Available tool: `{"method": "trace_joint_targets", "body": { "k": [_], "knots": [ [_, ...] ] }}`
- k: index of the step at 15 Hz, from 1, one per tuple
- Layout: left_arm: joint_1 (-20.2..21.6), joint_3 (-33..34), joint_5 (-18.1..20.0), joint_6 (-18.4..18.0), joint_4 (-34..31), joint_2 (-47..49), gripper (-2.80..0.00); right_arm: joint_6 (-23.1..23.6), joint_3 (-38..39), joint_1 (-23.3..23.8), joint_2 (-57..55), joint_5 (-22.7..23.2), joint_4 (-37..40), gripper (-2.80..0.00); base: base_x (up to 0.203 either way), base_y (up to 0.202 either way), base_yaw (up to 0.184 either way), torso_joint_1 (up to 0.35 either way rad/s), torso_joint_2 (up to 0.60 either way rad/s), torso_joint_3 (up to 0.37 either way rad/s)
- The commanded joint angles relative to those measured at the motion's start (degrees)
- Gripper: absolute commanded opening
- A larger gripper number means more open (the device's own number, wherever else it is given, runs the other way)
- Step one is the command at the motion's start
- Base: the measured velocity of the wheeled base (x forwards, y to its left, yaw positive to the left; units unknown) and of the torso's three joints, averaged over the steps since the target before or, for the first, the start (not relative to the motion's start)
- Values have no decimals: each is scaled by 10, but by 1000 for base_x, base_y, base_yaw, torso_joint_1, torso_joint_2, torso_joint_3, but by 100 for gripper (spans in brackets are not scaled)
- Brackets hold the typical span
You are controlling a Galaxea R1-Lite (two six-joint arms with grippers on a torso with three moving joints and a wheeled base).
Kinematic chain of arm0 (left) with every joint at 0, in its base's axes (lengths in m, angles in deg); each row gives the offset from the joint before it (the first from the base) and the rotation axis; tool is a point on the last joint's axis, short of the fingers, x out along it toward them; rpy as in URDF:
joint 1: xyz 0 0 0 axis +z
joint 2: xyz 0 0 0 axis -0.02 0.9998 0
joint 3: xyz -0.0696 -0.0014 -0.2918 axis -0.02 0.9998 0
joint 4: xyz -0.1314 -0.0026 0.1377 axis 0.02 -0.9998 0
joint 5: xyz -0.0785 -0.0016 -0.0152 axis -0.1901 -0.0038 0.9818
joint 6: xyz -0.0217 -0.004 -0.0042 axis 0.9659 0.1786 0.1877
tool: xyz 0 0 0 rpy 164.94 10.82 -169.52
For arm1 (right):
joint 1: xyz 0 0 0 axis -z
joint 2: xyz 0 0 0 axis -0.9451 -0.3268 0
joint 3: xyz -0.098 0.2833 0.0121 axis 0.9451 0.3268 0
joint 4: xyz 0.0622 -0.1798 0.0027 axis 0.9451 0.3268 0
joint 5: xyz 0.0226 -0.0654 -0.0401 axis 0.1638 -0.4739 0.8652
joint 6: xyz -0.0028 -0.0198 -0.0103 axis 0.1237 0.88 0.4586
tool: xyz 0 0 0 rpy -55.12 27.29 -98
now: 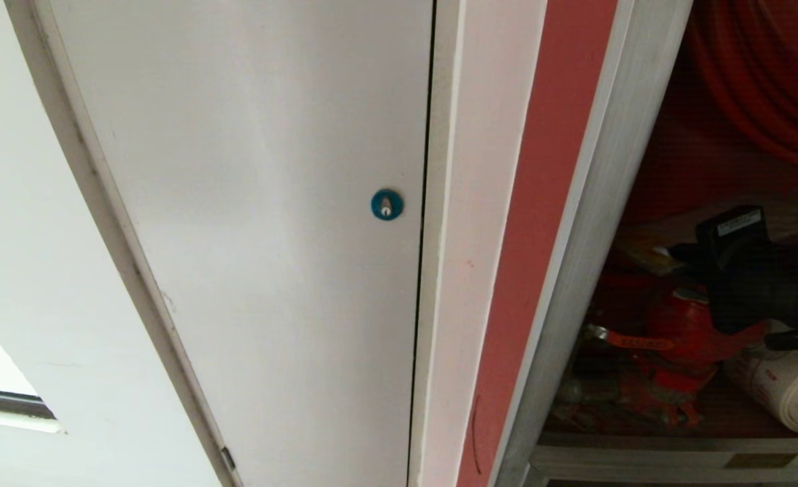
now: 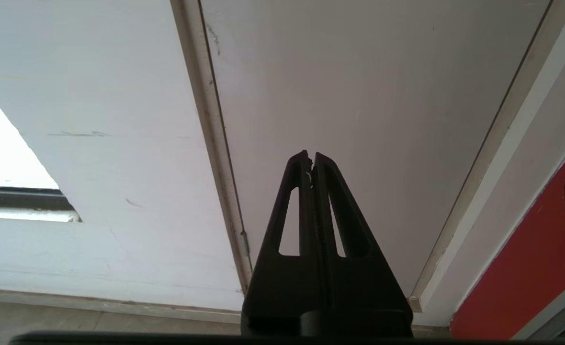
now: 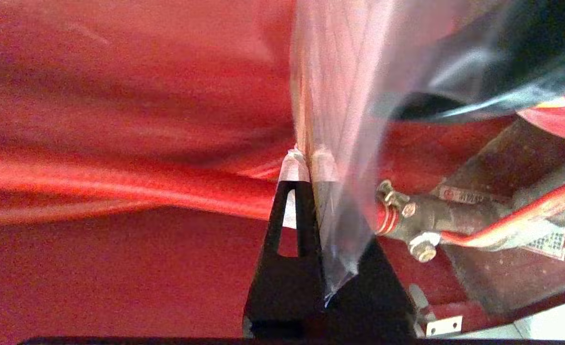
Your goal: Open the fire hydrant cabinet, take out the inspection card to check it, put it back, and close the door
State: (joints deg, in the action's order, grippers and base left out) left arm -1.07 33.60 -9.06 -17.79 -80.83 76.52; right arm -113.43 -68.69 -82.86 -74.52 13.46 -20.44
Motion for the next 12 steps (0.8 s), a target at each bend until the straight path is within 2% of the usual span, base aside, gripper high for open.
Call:
{"method": "trace_joint_targets", "body": {
  "k": [1, 6, 9, 12],
  "knots": [
    [0, 0, 0, 0, 0, 1, -280, -4, 2, 0, 16, 2, 1, -280, 0, 0, 0, 0, 0, 0],
    [0, 0, 0, 0, 0, 1, -280, -4, 1, 0, 110, 60, 57, -280, 0, 0, 0, 0, 0, 0],
    [0, 0, 0, 0, 0, 0, -280, -1, -12, -1, 175, 88, 119, -280, 0, 0, 0, 0, 0, 0],
    [0, 0, 0, 0, 0, 1, -280, 28, -17, -1, 247, 104, 176, -280, 0, 0, 0, 0, 0, 0]
  ]
}}
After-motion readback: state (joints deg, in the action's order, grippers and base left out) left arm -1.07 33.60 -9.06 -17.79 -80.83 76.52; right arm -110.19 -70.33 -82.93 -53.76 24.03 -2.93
